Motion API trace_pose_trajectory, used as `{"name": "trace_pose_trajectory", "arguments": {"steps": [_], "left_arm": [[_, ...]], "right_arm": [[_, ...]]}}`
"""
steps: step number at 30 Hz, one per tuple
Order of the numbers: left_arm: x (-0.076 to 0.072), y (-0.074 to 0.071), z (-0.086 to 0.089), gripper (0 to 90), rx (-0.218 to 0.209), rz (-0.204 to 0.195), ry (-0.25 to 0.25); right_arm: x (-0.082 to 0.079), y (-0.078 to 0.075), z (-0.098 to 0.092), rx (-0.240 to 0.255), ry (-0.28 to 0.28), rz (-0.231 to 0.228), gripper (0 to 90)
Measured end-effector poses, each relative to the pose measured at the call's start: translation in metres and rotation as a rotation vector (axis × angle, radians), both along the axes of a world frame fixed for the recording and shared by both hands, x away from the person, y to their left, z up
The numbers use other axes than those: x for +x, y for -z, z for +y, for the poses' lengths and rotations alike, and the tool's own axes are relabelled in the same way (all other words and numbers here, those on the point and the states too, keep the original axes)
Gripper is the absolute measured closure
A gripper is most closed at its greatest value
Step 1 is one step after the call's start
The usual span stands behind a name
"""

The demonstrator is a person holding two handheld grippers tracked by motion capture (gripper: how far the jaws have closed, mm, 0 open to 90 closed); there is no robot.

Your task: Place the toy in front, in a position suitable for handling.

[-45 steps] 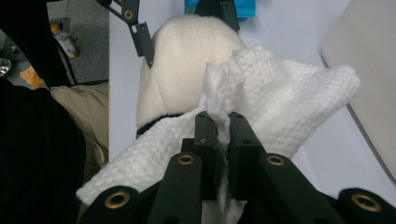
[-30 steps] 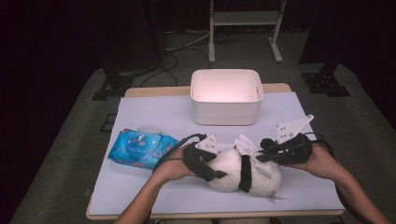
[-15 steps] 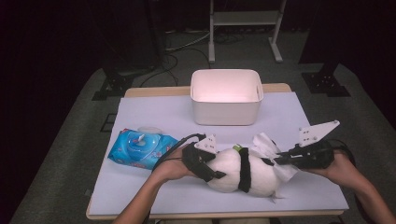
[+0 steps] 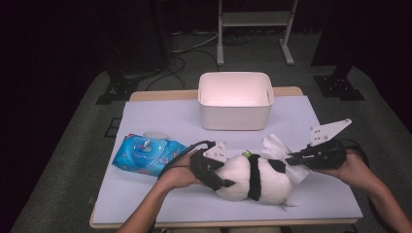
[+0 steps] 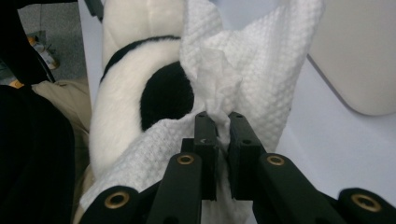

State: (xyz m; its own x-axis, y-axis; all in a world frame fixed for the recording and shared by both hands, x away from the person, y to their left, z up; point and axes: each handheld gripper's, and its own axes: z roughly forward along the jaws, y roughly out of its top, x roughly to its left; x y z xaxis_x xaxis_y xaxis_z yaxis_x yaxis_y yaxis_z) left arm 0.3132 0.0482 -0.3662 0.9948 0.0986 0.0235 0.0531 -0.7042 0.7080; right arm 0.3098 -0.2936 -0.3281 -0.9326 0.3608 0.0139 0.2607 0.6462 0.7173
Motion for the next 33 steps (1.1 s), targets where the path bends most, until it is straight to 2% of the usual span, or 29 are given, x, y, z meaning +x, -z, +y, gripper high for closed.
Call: {"name": "trace_pose_trajectory", "arguments": {"steps": [10,19,26,33], "left_arm": [[-0.002,0.001,0.000,29.4,-0.006,-0.003,-0.005],[-0.003,-0.001,-0.002,28.8,-0.003,-0.010,-0.008],[-0.004,-0.003,-0.007,28.2,-0.003,-0.018,-0.010],[-0.004,-0.006,-0.012,28.0,-0.015,-0.006,-0.023]], "right_arm": [[0.017,-0.005,0.012,-0.001,-0.008,-0.002,83.0],[0.010,-0.009,0.033,-0.013,-0.064,-0.021,83.0],[0.007,-0.007,0.050,-0.017,-0.114,-0.009,83.0],[0.001,-0.008,0.065,-0.014,-0.155,-0.005,82.9]]}}
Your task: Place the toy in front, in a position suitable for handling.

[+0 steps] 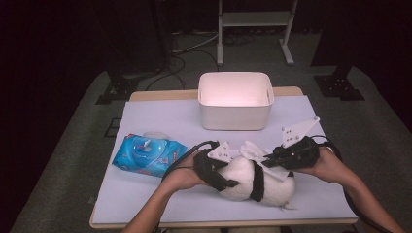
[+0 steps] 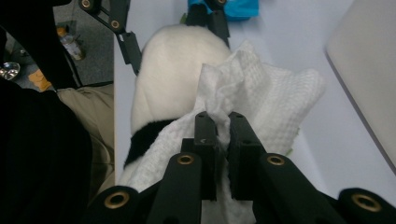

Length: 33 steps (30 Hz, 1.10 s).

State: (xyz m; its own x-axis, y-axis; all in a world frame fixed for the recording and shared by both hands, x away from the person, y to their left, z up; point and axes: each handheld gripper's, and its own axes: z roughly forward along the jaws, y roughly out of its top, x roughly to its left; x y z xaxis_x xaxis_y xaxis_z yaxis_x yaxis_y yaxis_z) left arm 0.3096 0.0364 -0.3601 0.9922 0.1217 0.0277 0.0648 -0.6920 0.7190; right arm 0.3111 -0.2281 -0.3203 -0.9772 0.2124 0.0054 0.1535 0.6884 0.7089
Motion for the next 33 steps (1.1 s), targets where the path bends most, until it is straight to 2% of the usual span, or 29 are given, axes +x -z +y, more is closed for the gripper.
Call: {"name": "trace_pose_trajectory", "arguments": {"steps": [2,5,7,9,12,18,26,27,33], "left_arm": [[0.000,-0.002,-0.003,27.9,-0.012,0.002,-0.006],[-0.002,-0.006,-0.007,27.8,-0.009,-0.005,-0.002],[-0.002,-0.006,-0.008,27.7,0.002,-0.009,0.000],[-0.001,-0.006,-0.007,27.5,-0.008,-0.003,-0.002],[0.000,-0.004,-0.005,25.8,-0.015,0.007,-0.007],[0.001,-0.002,-0.004,21.8,-0.031,0.022,-0.008],[0.004,-0.007,-0.005,14.6,-0.034,0.040,-0.007],[0.005,-0.007,-0.005,13.1,-0.025,0.044,-0.005],[0.009,-0.004,-0.001,9.5,-0.036,0.086,-0.009]], "right_arm": [[-0.001,0.000,0.005,-0.001,-0.014,0.001,83.0],[-0.004,0.002,0.014,-0.017,-0.043,-0.002,82.9],[-0.005,0.003,0.017,-0.023,-0.047,0.001,82.9],[-0.005,0.004,0.016,-0.026,-0.046,0.004,83.0],[-0.006,0.005,0.011,-0.041,-0.034,0.003,83.0],[-0.007,0.005,-0.010,-0.018,0.003,0.009,83.2],[-0.013,0.008,-0.022,-0.004,0.019,0.009,83.3],[-0.013,0.009,-0.023,-0.002,0.021,0.009,83.3],[-0.015,0.010,-0.029,0.006,0.025,0.013,83.3]]}}
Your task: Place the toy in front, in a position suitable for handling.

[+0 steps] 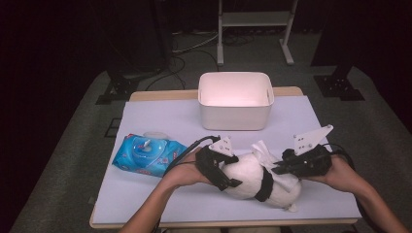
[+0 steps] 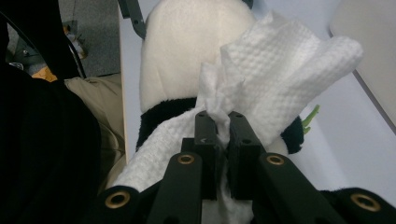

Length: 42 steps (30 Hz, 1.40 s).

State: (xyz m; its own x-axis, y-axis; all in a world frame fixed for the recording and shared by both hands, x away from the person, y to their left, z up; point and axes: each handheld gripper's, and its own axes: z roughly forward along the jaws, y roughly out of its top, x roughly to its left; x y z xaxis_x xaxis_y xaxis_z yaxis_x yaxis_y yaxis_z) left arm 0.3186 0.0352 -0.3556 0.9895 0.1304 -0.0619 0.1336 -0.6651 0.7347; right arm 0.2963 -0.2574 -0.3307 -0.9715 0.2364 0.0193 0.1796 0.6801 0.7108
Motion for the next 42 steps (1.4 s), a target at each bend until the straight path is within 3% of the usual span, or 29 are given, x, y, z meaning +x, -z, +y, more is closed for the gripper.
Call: {"name": "trace_pose_trajectory", "arguments": {"steps": [4,7,11,23,34,42], "left_arm": [[0.002,0.003,0.001,10.1,-0.005,0.026,0.006],[0.001,0.005,0.003,20.3,-0.016,0.024,0.010],[-0.001,0.003,0.005,25.1,-0.025,0.017,0.003],[-0.007,-0.012,-0.006,25.7,-0.018,-0.034,0.013],[-0.008,-0.020,-0.014,26.4,-0.015,-0.049,0.016],[-0.008,-0.021,-0.016,26.4,-0.015,-0.051,0.014]], "right_arm": [[-0.001,0.001,-0.002,0.003,0.001,-0.001,83.3],[-0.001,0.000,0.000,-0.003,-0.001,0.001,83.3],[0.001,-0.003,0.005,0.001,-0.006,-0.017,83.3],[0.002,-0.022,0.030,0.023,-0.057,-0.043,83.3],[0.008,-0.044,0.057,0.016,-0.100,-0.063,83.2],[0.016,-0.045,0.081,0.013,-0.134,-0.055,83.2]]}}
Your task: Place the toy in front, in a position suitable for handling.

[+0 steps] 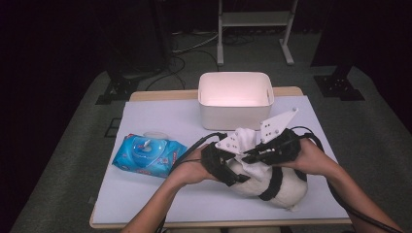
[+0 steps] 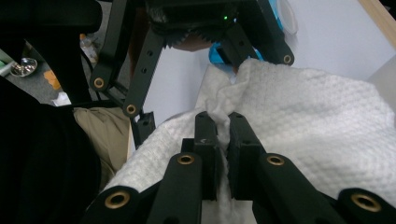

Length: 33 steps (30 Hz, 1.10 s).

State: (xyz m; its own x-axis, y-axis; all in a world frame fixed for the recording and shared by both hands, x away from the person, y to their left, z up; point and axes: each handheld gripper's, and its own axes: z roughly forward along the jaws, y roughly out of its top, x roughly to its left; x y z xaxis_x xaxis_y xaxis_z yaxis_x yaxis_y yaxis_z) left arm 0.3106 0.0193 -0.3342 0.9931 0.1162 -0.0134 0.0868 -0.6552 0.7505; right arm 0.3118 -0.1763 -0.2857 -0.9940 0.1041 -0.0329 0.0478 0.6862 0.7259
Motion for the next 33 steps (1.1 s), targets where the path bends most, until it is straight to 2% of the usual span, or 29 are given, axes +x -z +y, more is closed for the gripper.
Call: {"name": "trace_pose_trajectory", "arguments": {"steps": [4,6,14,22,27,33], "left_arm": [[-0.001,0.002,0.002,26.4,-0.001,-0.001,0.003],[-0.002,0.002,0.002,26.4,0.003,-0.015,0.011],[-0.006,0.007,0.007,26.4,0.006,-0.039,0.043],[-0.005,0.016,0.017,26.2,0.014,-0.013,0.034],[-0.002,0.025,0.025,25.9,0.009,0.022,0.017],[-0.002,0.030,0.028,23.5,0.002,0.044,0.006]], "right_arm": [[0.002,0.002,0.003,-0.004,-0.007,0.006,83.2],[0.001,0.002,0.000,-0.006,-0.007,0.009,83.2],[-0.002,0.009,-0.025,0.002,0.041,0.021,83.0],[-0.001,0.024,-0.043,-0.026,0.090,0.040,83.0],[-0.001,0.036,-0.046,-0.088,0.098,0.049,82.8],[-0.003,0.037,-0.049,-0.084,0.105,0.058,82.8]]}}
